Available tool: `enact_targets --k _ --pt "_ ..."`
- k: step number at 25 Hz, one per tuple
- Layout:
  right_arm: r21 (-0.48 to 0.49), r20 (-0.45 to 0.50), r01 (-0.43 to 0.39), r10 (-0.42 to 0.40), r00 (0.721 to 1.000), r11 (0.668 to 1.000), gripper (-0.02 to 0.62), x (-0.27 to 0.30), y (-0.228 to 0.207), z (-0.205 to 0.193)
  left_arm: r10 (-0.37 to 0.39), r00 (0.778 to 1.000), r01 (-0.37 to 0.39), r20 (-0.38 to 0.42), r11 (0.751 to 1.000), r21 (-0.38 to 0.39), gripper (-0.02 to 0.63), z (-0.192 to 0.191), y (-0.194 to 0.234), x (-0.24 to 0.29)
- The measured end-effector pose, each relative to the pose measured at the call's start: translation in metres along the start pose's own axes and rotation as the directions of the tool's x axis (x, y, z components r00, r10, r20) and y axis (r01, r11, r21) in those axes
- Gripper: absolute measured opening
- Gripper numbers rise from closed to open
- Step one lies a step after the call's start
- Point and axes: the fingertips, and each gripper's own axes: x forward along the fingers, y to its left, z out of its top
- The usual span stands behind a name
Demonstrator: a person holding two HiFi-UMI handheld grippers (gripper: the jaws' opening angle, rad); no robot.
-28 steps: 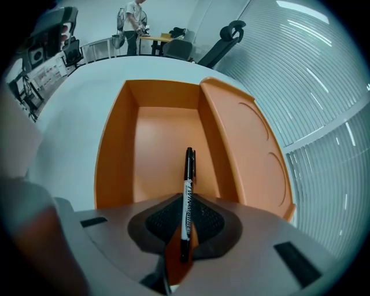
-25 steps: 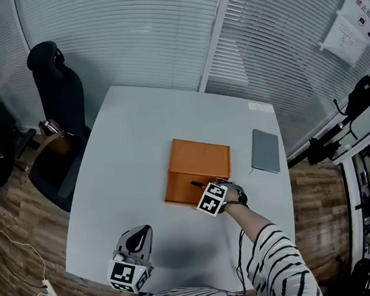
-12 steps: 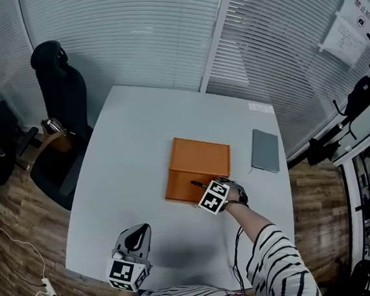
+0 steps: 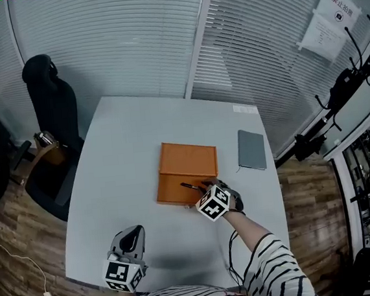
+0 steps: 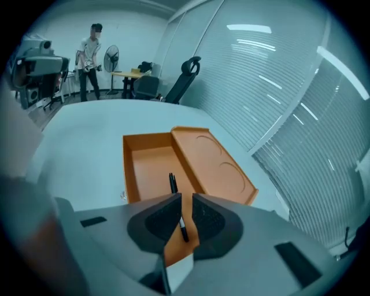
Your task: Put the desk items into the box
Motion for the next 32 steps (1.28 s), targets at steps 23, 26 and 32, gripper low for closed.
enact_targets --k 23,26,32 --pt "0.598 0.361 0.109 -0.389 0.848 0.794 0.026 -0.195 0.054 0.029 -0.272 0.961 0.266 0.058 0.960 0.088 0.023 0.036 -0.018 -0.014" --pt "0.644 0.361 0.110 -0.427 0.829 0.757 0.026 -0.214 0.067 0.031 -0.313 0.949 0.306 0.047 0.946 0.109 0.021 0.036 -0.020 -0.018" --pt "0.725 0.345 0.118 -0.506 0.790 0.678 0.026 -0.243 0.095 0.035 -0.376 0.927 0.370 0.019 0.919 0.139 0.022 0.035 -0.018 -0.026"
